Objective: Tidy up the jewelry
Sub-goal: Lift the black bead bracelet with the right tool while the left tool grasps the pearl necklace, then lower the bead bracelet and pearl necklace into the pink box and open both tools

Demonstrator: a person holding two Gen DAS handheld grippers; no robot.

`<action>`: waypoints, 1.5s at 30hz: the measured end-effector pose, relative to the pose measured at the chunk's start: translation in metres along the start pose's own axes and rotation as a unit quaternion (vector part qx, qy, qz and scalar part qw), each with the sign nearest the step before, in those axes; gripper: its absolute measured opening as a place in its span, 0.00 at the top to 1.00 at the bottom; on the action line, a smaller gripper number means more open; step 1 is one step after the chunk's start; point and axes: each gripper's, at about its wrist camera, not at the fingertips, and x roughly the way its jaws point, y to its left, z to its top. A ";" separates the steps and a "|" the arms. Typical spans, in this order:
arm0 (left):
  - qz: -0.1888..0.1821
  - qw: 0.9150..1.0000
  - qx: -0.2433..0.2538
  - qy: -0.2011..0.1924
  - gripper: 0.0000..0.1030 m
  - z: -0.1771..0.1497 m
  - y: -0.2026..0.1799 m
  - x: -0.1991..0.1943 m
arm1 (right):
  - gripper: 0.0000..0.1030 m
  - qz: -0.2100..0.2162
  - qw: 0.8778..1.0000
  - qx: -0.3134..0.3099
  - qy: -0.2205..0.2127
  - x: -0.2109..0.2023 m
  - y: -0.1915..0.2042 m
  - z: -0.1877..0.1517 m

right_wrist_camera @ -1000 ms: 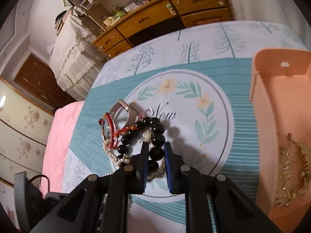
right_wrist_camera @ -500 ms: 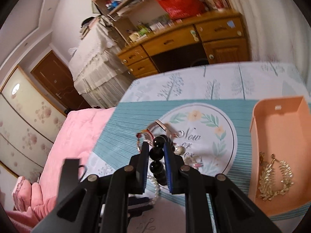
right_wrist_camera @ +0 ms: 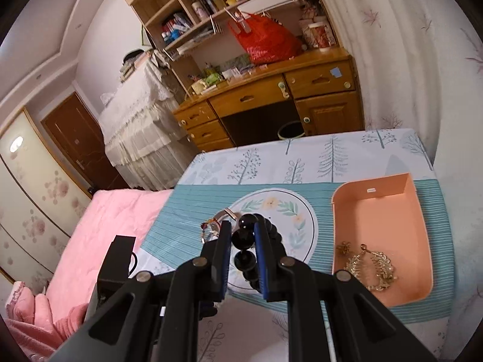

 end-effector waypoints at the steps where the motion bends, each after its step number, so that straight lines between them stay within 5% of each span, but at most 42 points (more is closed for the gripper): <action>1: -0.004 1.000 0.001 -0.004 0.95 0.004 -0.001 -0.004 | 0.85 0.017 1.000 0.005 -0.006 -0.006 -0.002 0.001; 5: -0.016 1.000 -0.002 -0.021 0.95 0.015 -0.009 -0.018 | 0.85 0.121 0.992 0.034 -0.016 -0.017 -0.014 0.004; 8: -0.019 0.999 -0.004 -0.038 0.95 0.022 -0.014 -0.031 | 0.85 0.069 0.997 0.017 -0.020 -0.020 -0.012 0.005; 13: -0.034 0.997 -0.003 -0.067 0.95 0.038 -0.021 -0.051 | 0.85 0.055 0.998 0.008 -0.026 -0.022 -0.012 0.005; 26: 0.004 0.981 0.053 -0.186 0.95 0.110 -0.063 -0.085 | 0.85 0.025 0.997 0.007 -0.078 -0.052 -0.022 0.005; 30: -0.002 0.979 0.072 -0.188 0.95 0.129 -0.077 -0.076 | 0.85 0.043 0.994 0.026 -0.094 -0.064 -0.032 0.006; 45: -0.017 0.985 0.090 -0.145 0.95 0.184 -0.105 0.000 | 0.85 0.003 0.987 0.071 -0.143 -0.089 -0.071 0.008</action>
